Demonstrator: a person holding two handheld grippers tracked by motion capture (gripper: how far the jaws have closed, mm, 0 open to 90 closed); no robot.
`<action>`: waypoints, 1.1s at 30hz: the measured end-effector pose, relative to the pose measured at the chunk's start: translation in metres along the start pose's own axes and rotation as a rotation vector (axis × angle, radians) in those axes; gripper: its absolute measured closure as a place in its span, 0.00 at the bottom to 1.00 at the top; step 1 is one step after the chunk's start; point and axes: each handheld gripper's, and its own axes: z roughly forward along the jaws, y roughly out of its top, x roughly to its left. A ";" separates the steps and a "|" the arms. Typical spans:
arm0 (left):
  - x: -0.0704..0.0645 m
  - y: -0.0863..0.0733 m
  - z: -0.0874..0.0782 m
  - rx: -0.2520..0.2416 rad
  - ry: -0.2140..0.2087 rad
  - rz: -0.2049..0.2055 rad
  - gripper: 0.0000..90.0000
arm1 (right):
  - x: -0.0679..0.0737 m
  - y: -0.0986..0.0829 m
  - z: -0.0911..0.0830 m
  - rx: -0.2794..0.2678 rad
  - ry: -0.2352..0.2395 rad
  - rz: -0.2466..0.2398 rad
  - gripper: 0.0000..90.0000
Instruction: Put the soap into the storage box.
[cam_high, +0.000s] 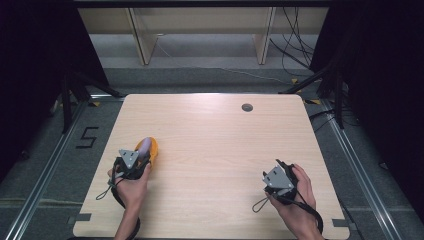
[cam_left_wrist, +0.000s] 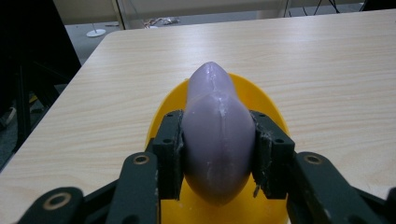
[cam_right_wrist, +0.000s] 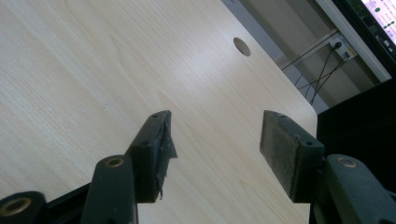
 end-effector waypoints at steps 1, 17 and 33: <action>0.000 0.000 0.000 -0.001 0.001 0.001 0.65 | 0.000 0.000 0.000 -0.004 0.001 0.001 0.49; -0.001 0.004 0.000 0.072 -0.019 0.008 0.65 | 0.001 0.001 0.000 0.000 0.010 0.002 0.48; 0.001 0.048 -0.015 0.126 -0.077 0.027 0.44 | 0.001 0.000 0.000 -0.001 0.015 -0.001 0.48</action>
